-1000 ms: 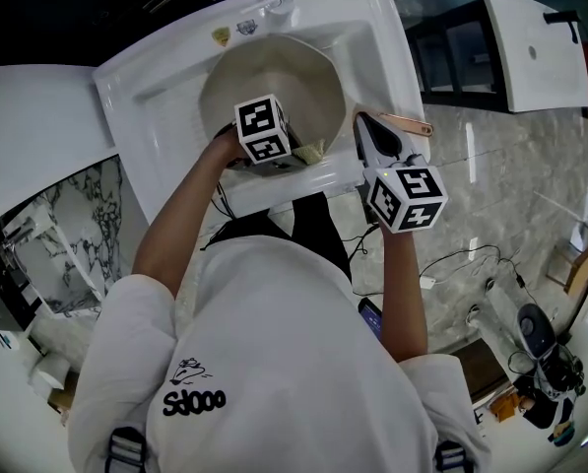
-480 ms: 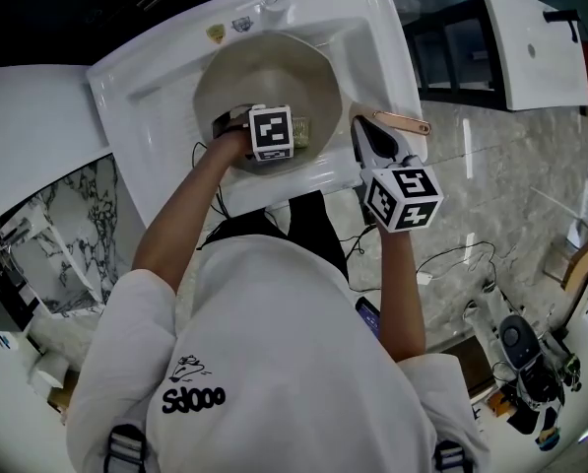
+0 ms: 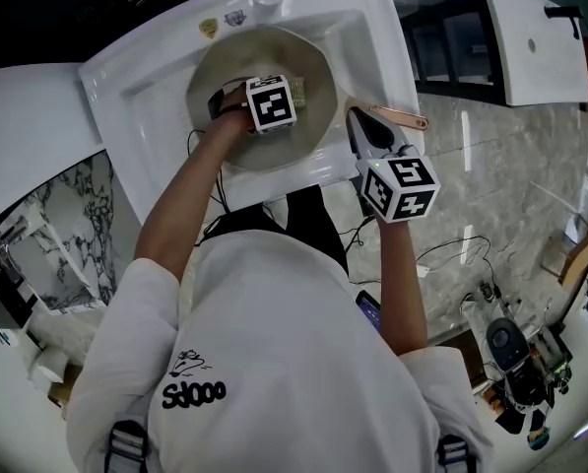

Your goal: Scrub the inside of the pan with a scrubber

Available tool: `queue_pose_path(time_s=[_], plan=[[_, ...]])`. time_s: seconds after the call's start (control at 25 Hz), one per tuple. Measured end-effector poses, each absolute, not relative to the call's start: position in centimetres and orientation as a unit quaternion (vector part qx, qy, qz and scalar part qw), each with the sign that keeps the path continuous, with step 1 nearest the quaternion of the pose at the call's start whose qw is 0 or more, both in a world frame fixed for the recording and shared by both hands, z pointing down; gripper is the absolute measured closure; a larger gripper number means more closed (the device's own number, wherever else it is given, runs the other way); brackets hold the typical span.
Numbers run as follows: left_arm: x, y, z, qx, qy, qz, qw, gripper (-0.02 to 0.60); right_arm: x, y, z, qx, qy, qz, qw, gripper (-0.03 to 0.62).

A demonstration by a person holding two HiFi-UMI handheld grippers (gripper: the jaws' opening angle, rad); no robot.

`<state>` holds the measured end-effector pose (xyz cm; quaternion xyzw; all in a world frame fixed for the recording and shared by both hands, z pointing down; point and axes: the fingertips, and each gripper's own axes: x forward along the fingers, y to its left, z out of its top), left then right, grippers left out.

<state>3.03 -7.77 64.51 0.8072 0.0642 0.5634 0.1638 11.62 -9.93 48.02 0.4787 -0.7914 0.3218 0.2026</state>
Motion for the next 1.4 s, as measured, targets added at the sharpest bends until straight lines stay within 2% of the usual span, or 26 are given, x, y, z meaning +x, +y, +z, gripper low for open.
queue_pose_path(time_s=[0.44, 0.84, 1.08, 1.4], plan=[[-0.2, -15.7, 65.5, 0.801, -0.083, 0.59, 0.061, 0.514, 11.2, -11.1, 48.4, 0.462, -0.8, 0.323, 0.205, 0.585], [-1.0, -20.7, 61.9, 0.811, -0.2, 0.55, -0.009, 0.515, 10.4, -11.7, 47.9, 0.455, -0.805, 0.321, 0.204, 0.585], [-0.8, -21.3, 62.9, 0.803, -0.227, 0.55, -0.016, 0.514, 10.5, -11.5, 48.0, 0.457, -0.803, 0.322, 0.205, 0.585], [-1.3, -17.6, 66.4, 0.787, -0.146, 0.598, 0.029, 0.515, 11.0, -11.2, 48.3, 0.464, -0.798, 0.326, 0.205, 0.585]])
